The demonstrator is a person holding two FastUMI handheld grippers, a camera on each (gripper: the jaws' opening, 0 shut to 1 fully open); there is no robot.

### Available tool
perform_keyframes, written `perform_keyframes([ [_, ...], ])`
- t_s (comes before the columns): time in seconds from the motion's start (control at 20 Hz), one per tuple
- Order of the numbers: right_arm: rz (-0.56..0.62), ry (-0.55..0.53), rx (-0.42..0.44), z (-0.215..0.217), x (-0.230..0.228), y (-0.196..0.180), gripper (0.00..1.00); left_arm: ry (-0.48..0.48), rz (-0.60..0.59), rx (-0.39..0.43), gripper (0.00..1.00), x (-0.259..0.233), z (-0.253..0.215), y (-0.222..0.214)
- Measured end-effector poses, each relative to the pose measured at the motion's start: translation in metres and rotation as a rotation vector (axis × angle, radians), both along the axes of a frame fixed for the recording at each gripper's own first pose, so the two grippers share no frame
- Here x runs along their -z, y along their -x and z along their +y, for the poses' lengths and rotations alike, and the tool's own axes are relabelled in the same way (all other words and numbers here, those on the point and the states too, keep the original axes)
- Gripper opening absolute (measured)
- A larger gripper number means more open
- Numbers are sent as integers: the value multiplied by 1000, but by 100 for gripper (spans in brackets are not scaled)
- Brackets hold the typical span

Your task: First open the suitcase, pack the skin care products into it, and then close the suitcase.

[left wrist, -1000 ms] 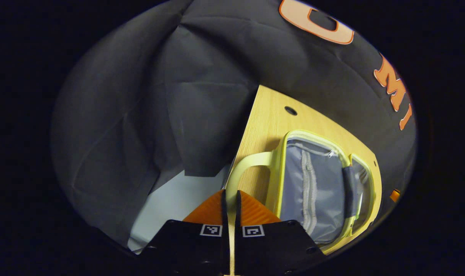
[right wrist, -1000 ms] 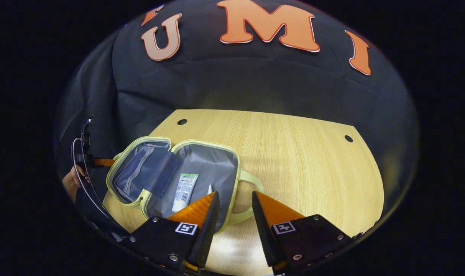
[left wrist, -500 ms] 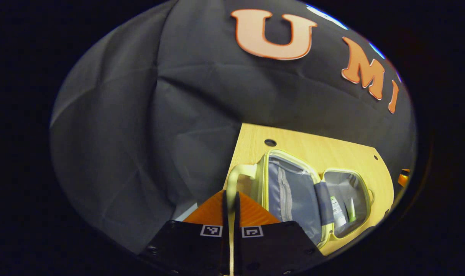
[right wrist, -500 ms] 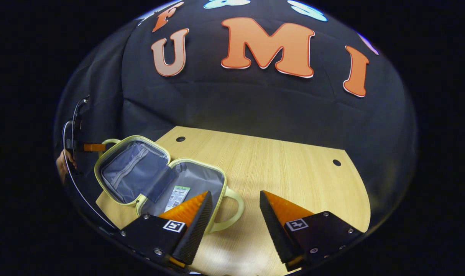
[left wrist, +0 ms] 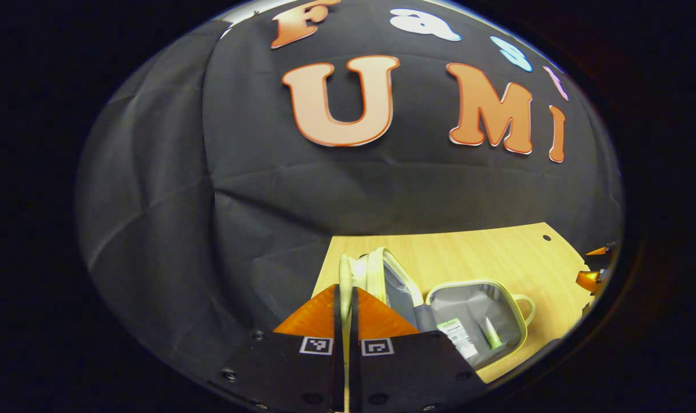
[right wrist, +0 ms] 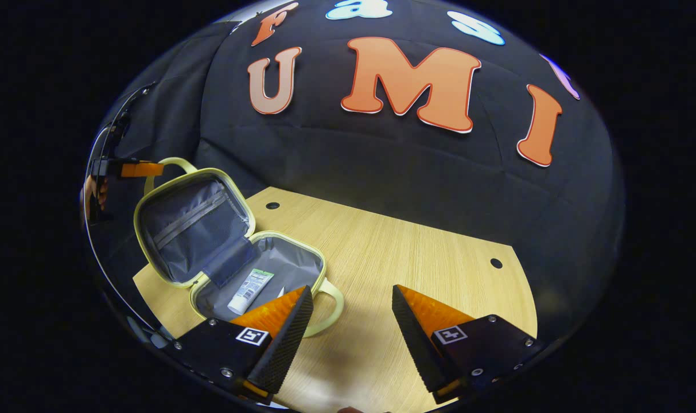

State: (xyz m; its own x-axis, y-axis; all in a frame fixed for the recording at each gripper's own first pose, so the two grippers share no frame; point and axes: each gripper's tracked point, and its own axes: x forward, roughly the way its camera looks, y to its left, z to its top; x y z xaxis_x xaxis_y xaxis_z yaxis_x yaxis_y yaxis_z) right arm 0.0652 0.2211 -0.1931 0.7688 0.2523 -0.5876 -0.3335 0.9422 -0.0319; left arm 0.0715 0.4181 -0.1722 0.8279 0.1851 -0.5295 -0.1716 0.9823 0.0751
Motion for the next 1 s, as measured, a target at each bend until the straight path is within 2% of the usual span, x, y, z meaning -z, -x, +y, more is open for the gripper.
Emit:
perform_keyframes([
  [0.1, -21, 7, -10, -12, -4, 0, 90, -3, -28, 36, 4, -16, -35, -7],
  [0.25, -54, 29, -13, -31, -6, 0, 91, -74, -34, 57, 4, -25, -74, -13],
  [0.45, -75, 46, -26, -57, -7, 6, 92, -79, -60, 111, 4, -35, -130, -19],
  [0.65, -78, 15, -22, -73, -4, 9, 93, -121, -57, 154, 3, -28, -176, -26],
  [0.85, -89, 14, -13, -98, -1, 17, 93, -87, -54, 204, 4, -16, -231, -34],
  [1.0, -77, -10, 2, -112, 4, 27, 93, -113, -38, 249, 4, -1, -266, -39],
])
